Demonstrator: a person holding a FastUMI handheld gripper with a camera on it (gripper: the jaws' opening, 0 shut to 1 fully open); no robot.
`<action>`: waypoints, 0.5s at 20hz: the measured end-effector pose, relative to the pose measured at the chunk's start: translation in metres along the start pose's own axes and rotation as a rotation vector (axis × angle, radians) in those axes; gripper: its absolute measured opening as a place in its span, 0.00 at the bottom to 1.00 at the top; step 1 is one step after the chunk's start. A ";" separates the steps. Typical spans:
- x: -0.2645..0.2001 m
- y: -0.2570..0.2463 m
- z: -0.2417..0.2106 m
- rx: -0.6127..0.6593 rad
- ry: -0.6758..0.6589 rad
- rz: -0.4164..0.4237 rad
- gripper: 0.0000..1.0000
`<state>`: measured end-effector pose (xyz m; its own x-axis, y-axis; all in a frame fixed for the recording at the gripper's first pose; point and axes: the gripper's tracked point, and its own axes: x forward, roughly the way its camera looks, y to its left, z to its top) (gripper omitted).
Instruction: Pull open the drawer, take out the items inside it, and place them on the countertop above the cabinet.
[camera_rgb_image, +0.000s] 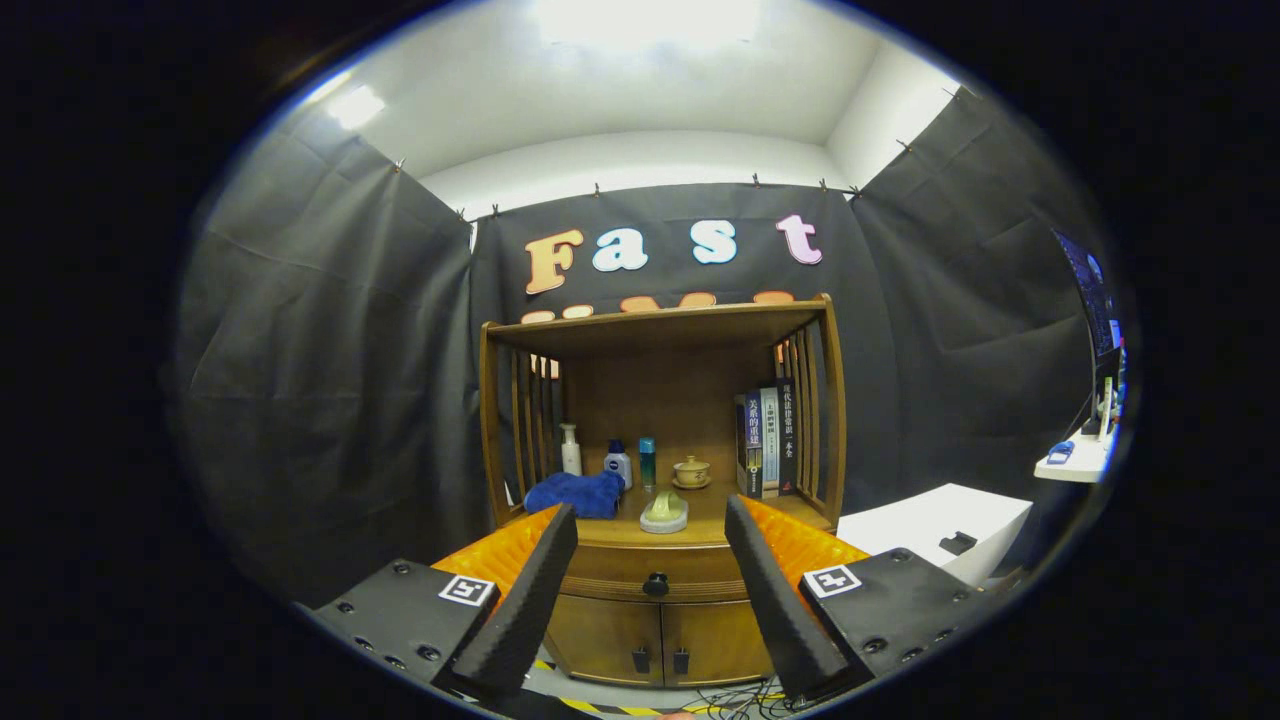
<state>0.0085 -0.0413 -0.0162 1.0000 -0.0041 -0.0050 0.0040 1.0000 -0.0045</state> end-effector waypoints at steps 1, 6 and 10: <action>0.000 -0.002 0.001 0.000 0.001 -0.003 0.96; -0.001 -0.008 0.002 -0.001 0.000 -0.012 0.96; -0.001 -0.009 0.001 0.001 0.003 -0.016 0.97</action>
<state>0.0074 -0.0501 -0.0151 0.9998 -0.0199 -0.0082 0.0198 0.9998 -0.0038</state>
